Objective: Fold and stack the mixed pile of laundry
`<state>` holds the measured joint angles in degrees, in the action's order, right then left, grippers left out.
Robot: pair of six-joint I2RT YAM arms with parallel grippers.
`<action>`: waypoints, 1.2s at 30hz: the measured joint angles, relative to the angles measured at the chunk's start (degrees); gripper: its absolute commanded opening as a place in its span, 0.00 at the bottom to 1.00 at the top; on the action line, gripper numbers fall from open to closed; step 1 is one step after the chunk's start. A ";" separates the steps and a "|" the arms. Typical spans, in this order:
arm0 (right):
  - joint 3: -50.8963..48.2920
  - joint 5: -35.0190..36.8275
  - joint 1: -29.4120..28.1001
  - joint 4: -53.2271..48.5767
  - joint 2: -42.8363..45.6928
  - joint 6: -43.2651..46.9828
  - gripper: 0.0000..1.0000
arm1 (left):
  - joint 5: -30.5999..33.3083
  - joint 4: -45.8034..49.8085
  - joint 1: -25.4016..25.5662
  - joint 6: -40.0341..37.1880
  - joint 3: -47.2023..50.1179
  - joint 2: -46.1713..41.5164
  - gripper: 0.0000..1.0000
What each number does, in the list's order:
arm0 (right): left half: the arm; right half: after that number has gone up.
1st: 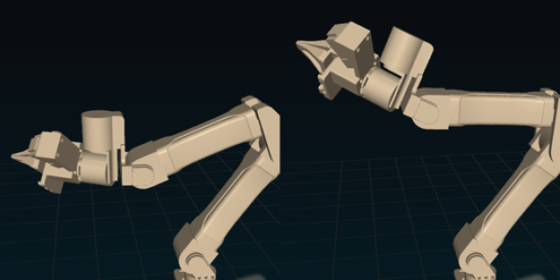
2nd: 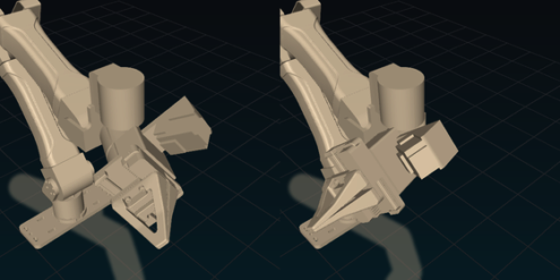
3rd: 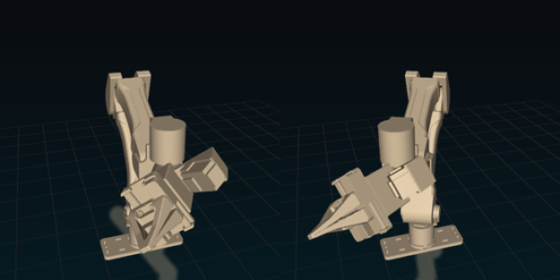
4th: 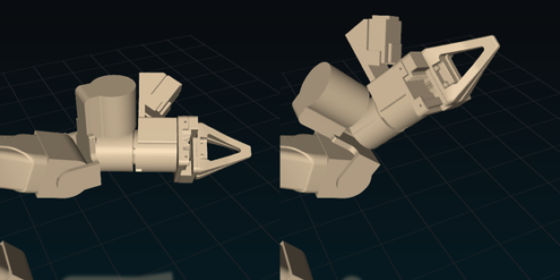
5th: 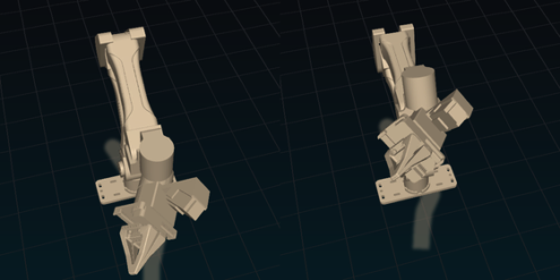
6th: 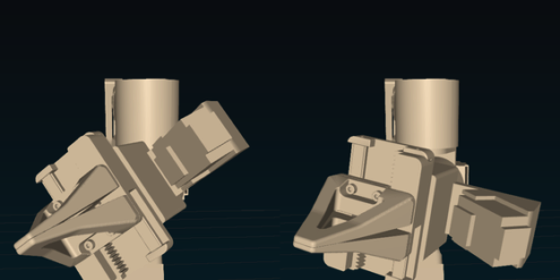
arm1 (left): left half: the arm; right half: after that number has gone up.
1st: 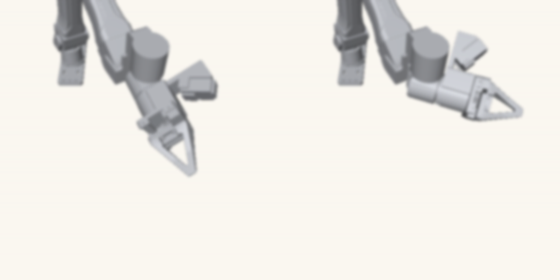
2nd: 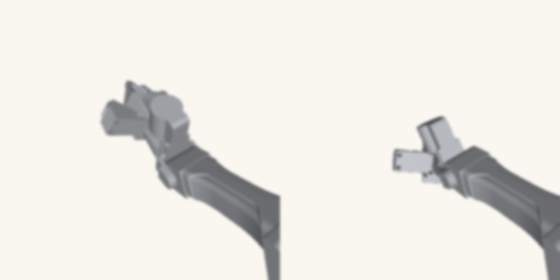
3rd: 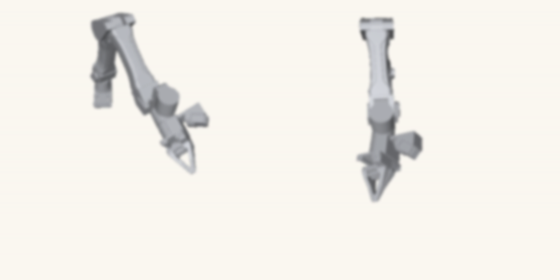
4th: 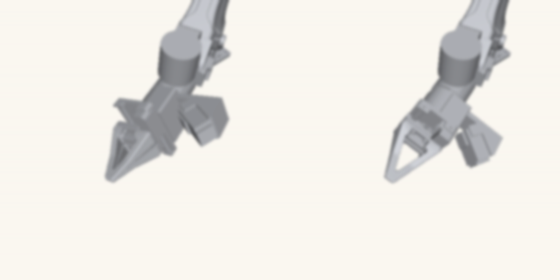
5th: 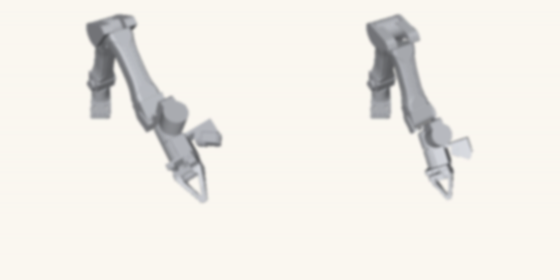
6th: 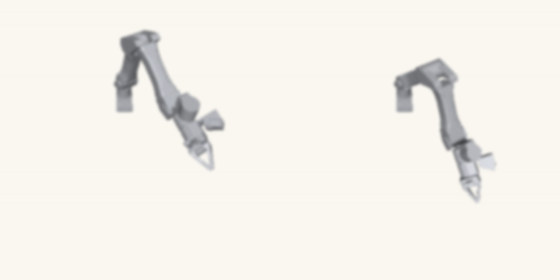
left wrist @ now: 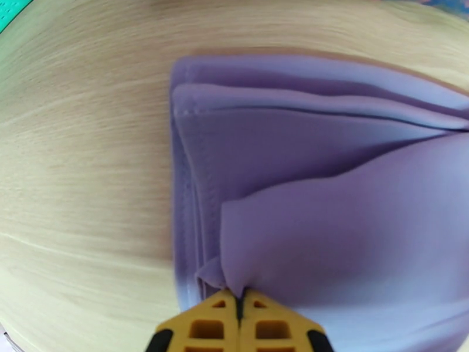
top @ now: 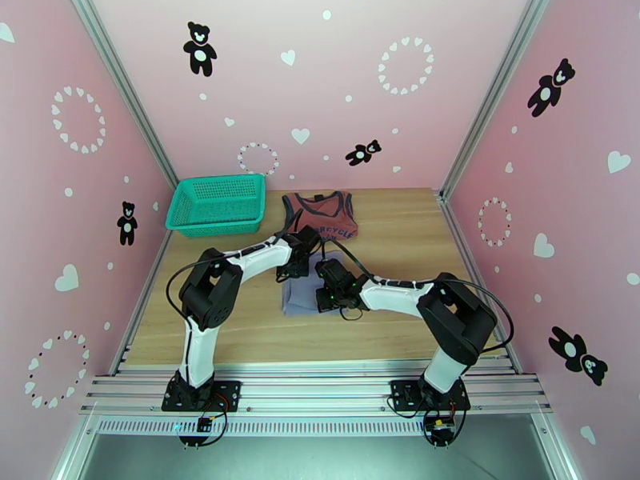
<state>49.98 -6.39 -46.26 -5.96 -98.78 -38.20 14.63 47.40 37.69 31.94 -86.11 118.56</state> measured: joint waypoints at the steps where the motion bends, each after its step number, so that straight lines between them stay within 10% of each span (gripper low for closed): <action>1: -0.02 -0.22 0.02 0.33 -0.07 -0.20 0.00 | 0.48 0.00 0.00 0.04 0.00 0.09 0.09; 7: 0.85 -0.20 0.07 -1.81 0.44 0.72 0.11 | 3.56 1.99 -0.11 0.48 -0.94 -0.22 0.55; 19: 17.79 -4.74 10.93 -19.02 8.68 14.27 0.73 | 7.54 11.87 0.81 4.11 -9.16 -17.22 0.65; 25: 22.88 -11.91 22.23 -20.13 3.78 20.44 0.81 | -7.82 1.33 4.85 14.88 15.67 -33.79 0.91; 36: 25.88 -20.41 26.08 -17.35 -15.52 21.46 0.80 | -18.78 -21.79 8.74 36.61 33.62 -32.02 0.94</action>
<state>75.85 -26.81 -20.18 -23.31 -114.30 -16.73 -4.14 25.61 46.44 68.55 -52.49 86.54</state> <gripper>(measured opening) 0.805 0.937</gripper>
